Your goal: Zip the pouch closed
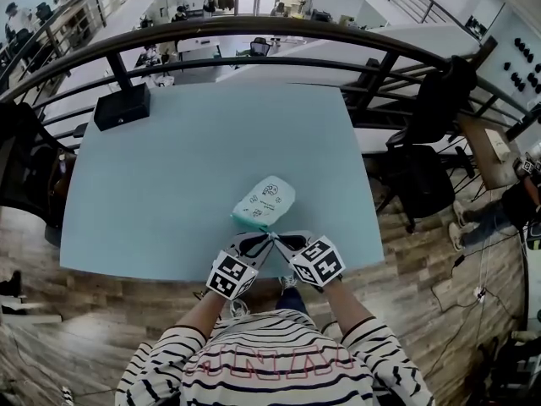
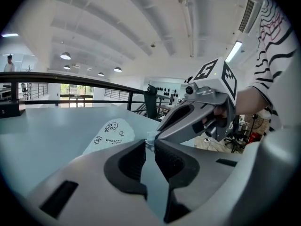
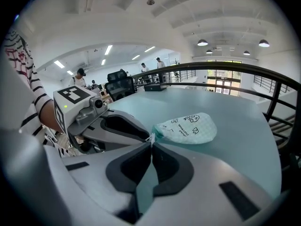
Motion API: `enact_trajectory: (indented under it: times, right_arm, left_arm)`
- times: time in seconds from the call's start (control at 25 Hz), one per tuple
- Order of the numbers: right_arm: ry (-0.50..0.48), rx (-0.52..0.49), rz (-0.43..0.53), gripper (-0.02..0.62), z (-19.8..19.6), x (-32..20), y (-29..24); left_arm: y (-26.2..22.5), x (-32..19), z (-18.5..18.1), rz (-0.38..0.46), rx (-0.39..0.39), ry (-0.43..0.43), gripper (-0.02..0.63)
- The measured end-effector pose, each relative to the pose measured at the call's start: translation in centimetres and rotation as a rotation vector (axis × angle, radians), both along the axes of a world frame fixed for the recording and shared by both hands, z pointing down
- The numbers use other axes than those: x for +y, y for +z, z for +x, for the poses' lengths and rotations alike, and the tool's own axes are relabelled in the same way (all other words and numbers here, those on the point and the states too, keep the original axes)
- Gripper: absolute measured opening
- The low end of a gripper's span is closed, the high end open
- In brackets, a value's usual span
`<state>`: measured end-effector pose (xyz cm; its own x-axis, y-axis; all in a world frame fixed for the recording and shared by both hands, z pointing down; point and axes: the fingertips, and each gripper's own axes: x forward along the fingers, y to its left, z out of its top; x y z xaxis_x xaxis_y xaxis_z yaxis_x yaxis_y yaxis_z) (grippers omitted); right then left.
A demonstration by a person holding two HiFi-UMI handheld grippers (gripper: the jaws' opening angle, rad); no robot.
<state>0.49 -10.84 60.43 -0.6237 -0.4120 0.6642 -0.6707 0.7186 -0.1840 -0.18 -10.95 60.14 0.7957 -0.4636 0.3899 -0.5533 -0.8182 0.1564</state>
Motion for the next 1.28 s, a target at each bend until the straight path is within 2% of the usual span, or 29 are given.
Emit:
enact_trajectory:
  times: [0.44, 0.84, 1.04, 1.28]
  right_arm:
    - [0.000, -0.010, -0.001, 0.031, -0.1, 0.0, -0.4]
    - [0.009, -0.013, 0.012, 0.028, 0.6, -0.5, -0.6]
    - [0.024, 0.026, 0.024, 0.028, 1.6, -0.9, -0.5]
    - [0.036, 0.042, 0.032, 0.028, 2.1, -1.2, -0.5]
  left_arm:
    - [0.5, -0.7, -0.7, 0.013, -0.063, -0.080, 0.045]
    - [0.3, -1.1, -0.7, -0.073, -0.025, -0.089, 0.026]
    - [0.7, -1.9, -1.5, -0.146, -0.009, -0.144, 0.025]
    - [1.2, -2.7, -2.2, -0.167, -0.031, -0.181, 0.025]
